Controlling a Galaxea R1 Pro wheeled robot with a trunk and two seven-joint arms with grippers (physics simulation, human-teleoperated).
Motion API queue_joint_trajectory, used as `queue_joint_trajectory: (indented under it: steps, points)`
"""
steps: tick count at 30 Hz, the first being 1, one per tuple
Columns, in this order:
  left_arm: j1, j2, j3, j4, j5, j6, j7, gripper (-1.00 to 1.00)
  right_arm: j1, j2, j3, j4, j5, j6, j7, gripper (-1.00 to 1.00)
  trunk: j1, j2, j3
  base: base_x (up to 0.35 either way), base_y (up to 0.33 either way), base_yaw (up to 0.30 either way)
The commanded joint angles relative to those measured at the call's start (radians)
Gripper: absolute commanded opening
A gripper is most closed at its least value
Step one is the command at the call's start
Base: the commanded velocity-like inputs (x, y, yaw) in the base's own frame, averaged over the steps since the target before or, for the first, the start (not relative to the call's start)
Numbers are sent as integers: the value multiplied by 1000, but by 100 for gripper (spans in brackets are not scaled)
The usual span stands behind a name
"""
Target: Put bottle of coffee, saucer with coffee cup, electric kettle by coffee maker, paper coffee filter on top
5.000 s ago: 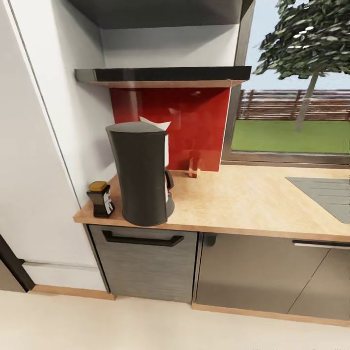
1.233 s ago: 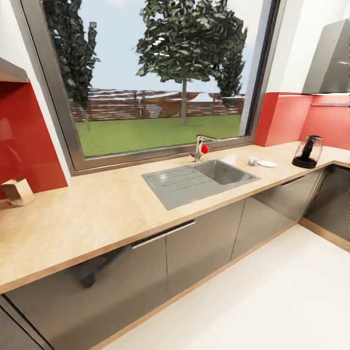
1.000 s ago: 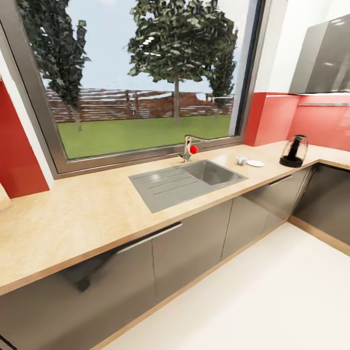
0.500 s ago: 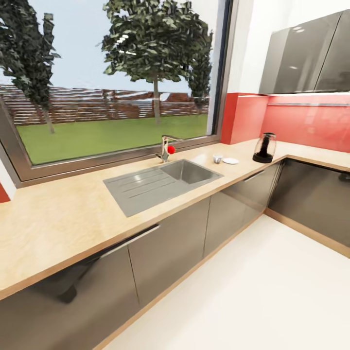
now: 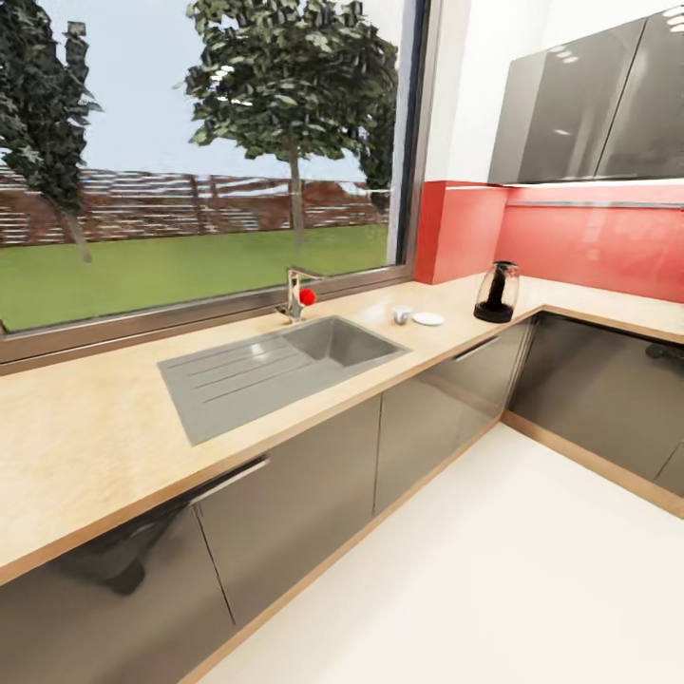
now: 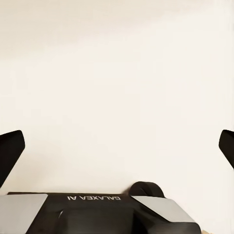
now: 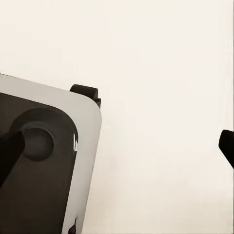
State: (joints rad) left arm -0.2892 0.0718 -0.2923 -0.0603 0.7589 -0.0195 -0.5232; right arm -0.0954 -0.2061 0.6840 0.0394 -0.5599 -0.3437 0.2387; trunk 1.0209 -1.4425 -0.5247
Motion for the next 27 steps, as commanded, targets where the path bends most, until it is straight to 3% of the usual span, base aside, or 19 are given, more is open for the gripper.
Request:
queue_joint_trajectory:
  steps: [1,27]
  points:
    - [-1,0,-8,1,8,-2,-3,100,-1,1,6,4,-11,-5,8,100,0,0,-1,189,-265,-1]
    - [-1,3,-7,1,8,-2,-2,100,-1,1,6,4,-11,-5,8,100,0,0,-1,241,-233,0]
